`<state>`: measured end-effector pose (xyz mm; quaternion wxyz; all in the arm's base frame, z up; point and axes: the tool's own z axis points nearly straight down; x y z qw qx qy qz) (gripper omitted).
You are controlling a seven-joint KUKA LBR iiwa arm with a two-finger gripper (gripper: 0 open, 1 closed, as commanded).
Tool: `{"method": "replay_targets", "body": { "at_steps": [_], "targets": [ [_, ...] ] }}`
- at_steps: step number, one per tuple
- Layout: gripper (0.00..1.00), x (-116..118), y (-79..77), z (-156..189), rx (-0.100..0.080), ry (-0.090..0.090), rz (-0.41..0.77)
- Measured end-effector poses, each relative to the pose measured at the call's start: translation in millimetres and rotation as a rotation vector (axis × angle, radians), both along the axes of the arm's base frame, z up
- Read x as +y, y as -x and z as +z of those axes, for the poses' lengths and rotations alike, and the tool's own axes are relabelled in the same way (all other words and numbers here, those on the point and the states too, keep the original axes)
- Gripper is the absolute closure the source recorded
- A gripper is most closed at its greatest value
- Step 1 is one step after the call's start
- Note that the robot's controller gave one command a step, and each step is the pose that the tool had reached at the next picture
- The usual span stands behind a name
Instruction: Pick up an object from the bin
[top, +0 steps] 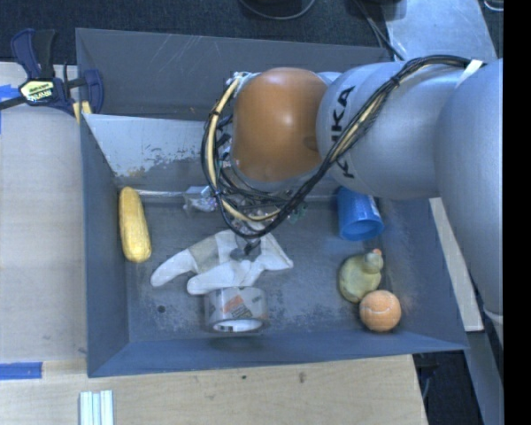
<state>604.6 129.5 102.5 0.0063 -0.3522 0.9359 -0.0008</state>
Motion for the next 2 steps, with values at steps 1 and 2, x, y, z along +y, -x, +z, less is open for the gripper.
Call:
{"method": "replay_targets", "body": {
  "at_steps": [1,2],
  "targets": [
    [1.0,0.3,-7.5,-30.7,-0.001,-0.002,0.148],
    [1.0,0.3,-7.5,-30.8,-0.001,-0.002,0.147]
  ]
}}
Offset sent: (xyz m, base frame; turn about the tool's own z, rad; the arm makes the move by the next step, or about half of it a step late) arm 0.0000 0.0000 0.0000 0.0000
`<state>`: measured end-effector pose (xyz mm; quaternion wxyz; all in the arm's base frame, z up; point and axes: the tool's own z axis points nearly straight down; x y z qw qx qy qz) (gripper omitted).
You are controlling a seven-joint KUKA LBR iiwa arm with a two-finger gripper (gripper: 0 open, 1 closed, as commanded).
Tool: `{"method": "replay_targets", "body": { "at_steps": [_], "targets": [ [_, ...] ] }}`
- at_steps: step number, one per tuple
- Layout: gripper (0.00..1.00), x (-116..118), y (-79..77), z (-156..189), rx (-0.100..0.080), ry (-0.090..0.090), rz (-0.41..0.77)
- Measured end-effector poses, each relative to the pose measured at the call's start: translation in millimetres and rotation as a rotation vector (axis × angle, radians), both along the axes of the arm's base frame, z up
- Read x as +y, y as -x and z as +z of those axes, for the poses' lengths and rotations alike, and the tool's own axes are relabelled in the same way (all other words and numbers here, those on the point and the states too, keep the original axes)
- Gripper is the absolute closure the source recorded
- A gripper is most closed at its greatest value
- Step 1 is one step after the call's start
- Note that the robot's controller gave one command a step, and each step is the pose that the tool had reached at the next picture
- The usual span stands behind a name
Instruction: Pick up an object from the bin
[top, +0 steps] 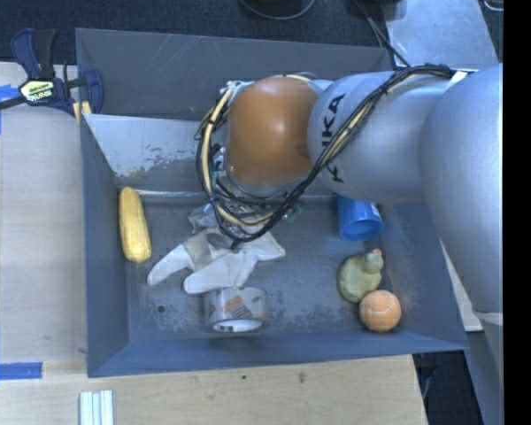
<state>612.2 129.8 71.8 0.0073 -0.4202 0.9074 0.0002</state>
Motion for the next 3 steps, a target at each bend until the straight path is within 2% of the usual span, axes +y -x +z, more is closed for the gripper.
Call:
{"method": "replay_targets", "body": {
  "at_steps": [2,3],
  "targets": [
    [1.0,0,1.8,12,0.004,0.0,-0.001],
    [1.0,0,1.5,30,0.003,0.0,-0.003]
  ]
}}
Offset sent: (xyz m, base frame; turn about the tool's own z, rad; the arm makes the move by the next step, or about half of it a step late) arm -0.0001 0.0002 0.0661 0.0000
